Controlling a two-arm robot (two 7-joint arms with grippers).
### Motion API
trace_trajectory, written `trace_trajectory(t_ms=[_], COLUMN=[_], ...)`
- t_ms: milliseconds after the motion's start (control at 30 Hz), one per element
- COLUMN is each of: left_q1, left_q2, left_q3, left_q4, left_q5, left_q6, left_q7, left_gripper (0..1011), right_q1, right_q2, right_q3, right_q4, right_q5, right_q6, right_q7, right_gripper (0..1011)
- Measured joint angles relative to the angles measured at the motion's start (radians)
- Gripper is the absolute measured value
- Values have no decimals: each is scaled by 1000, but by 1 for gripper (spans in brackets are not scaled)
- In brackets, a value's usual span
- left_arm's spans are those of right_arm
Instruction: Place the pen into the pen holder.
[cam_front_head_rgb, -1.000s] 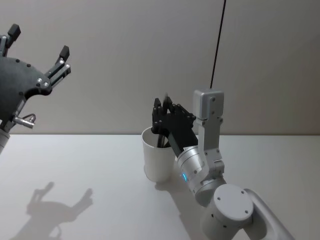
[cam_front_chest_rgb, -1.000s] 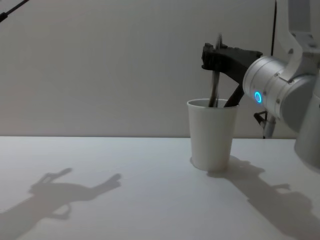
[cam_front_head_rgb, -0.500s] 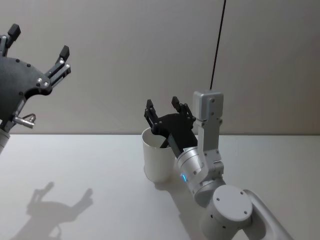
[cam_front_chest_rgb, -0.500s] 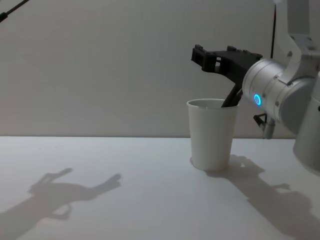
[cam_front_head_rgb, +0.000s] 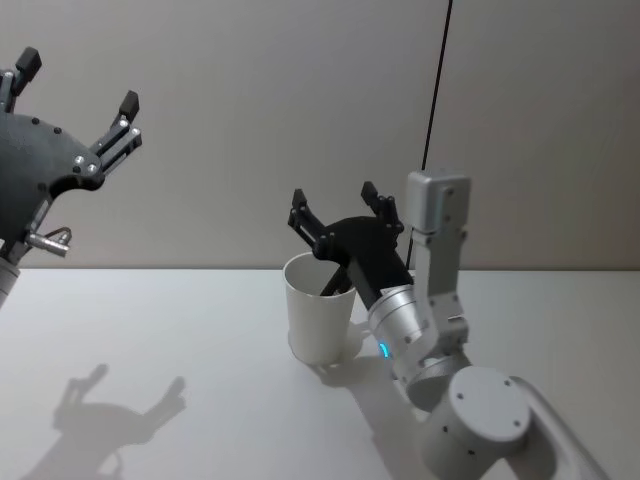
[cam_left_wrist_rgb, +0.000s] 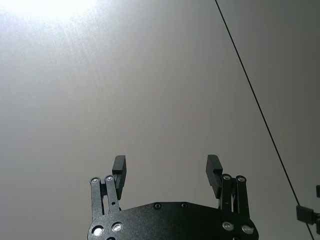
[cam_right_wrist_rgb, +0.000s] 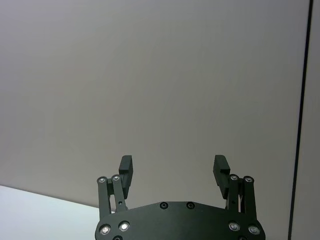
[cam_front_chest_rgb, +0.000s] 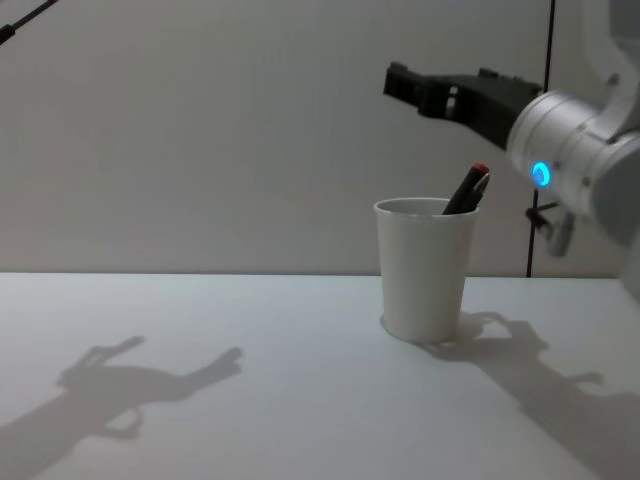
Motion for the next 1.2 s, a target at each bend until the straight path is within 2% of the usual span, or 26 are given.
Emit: trace_trajectory(t_ms=[500, 733, 933, 1133, 1200], left_q1=[0, 0, 0, 10, 20], left_q2=[0, 0, 1, 11, 21], left_q3=[0, 0, 3, 29, 57], left_q4=[0, 0, 0, 12, 24], left_q5=[0, 0, -1, -11, -24], left_q6=[0, 0, 0, 24, 49], left_q7=[0, 0, 0, 13, 26], left_gripper=[1003, 1003, 1003, 1003, 1003], right_q1=[-84, -104, -111, -142, -170], right_q2=[96, 119, 124, 138, 151], right_q3=[88, 110, 113, 116, 120], right_q4=[-171, -209, -217, -227, -237], right_q5=[95, 116, 119, 115, 108], right_q6=[51, 65, 66, 67, 68], right_q7=[102, 125, 128, 128, 128], right_gripper=[1001, 1001, 1001, 1001, 1001])
